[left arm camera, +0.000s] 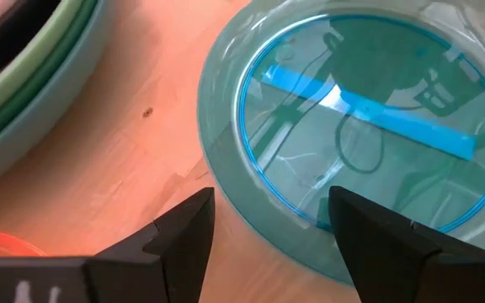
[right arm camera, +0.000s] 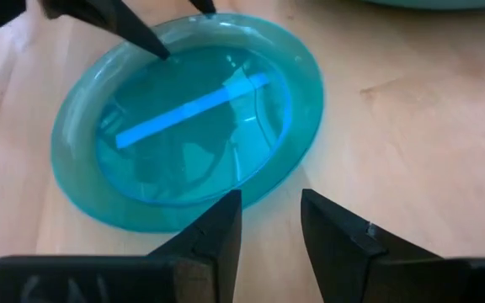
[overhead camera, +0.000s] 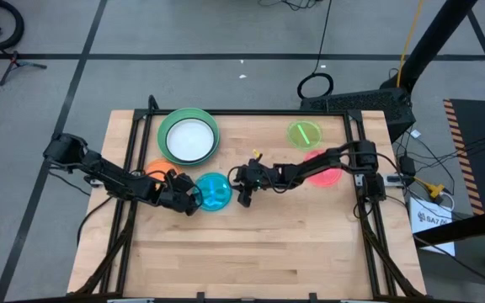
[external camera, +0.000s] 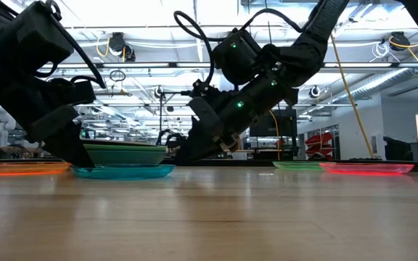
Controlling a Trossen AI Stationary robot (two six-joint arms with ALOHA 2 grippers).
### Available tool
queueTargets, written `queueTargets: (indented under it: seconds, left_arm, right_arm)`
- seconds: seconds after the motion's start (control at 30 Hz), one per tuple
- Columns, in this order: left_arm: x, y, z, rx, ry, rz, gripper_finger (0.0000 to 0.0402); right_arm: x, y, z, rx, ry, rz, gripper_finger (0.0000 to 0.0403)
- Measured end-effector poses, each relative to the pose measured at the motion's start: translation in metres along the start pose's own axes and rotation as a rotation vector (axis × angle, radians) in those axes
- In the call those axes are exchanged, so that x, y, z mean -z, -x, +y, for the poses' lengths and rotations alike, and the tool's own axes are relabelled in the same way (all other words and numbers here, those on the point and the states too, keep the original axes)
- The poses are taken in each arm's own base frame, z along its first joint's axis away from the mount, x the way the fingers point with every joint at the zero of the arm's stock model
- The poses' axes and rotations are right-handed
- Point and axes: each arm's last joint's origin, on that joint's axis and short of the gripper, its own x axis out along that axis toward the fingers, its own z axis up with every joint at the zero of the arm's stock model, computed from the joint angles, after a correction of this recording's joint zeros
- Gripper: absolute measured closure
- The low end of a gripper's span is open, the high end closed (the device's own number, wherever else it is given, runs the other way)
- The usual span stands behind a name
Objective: Stack plastic plates
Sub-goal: Stack the small blue plate on top of the medium white plate
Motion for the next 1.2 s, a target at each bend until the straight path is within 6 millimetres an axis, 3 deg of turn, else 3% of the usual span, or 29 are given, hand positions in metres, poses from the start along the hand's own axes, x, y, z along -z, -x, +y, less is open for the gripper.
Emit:
queueTargets:
  seconds: [0.4, 0.8, 1.03, 1.2]
  left_arm:
    - [0.0, 0.0, 0.0, 0.008, -0.02, 0.007, 0.0273]
    - [0.0, 0.0, 0.0, -0.003, -0.007, -0.003, 0.0327]
    - [-0.001, 0.0, 0.0, -0.009, -0.006, -0.013, 0.0391]
    - [-0.008, 0.003, -0.004, -0.007, 0.008, -0.016, 0.0394]
  right_arm:
    - [0.005, 0.001, 0.017, 0.008, 0.014, -0.003, 0.0287]
    - [0.007, 0.002, 0.017, 0.012, 0.024, 0.016, 0.0287]
    - [0.009, 0.001, 0.015, 0.021, 0.025, 0.038, 0.0287]
    - [0.005, 0.007, 0.016, 0.021, 0.02, 0.044, 0.0287]
